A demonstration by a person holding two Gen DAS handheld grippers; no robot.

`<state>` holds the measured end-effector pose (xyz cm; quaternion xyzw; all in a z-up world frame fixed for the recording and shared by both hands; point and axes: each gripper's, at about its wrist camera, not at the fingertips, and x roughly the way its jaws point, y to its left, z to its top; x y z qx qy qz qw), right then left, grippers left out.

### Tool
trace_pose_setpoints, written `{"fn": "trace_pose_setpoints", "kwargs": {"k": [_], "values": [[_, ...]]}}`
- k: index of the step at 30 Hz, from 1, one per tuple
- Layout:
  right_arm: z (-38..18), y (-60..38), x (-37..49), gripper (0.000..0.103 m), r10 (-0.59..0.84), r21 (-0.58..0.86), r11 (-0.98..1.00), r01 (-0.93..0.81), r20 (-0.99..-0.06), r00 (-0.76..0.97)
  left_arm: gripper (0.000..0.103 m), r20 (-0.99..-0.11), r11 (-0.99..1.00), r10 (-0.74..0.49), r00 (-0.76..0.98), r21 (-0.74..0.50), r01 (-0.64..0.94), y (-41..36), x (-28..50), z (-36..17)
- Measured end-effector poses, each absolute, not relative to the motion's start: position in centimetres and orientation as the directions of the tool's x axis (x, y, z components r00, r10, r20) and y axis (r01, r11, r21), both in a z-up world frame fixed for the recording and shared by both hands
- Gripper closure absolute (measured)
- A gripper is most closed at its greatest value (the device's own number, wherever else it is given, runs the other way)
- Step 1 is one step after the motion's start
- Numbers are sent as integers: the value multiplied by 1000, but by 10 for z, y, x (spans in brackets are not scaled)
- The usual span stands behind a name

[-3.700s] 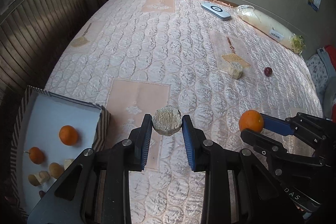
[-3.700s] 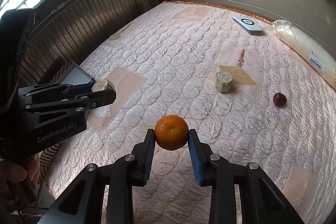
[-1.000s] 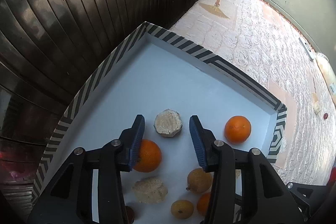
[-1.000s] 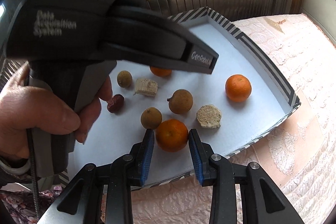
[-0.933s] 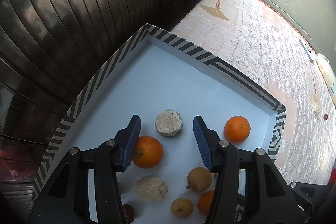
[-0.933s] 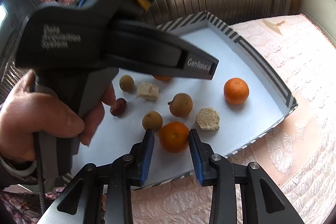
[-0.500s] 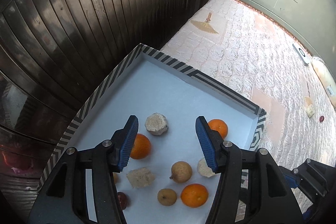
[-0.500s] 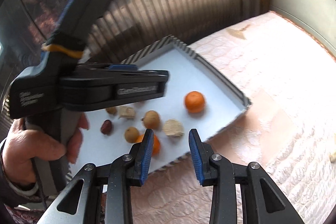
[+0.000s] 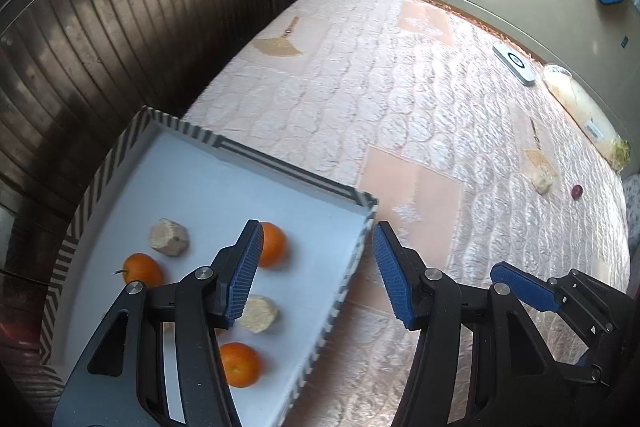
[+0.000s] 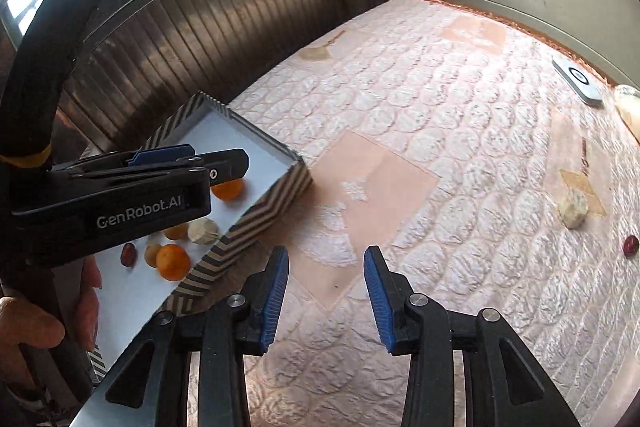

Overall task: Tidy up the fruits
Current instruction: 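Grasp the last pale round chunk with the left tool while the right tool grasps a red date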

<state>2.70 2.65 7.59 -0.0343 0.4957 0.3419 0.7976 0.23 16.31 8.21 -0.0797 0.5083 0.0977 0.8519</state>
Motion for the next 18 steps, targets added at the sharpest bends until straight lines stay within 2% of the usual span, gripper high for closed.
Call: {"fn": "trace_pose_setpoints", "kwargs": {"k": [18], "values": [[46,-137,67,64,370,265,916,-302,-849,377,46,-908,998,-61,415,-60,15,24,58,62]]}}
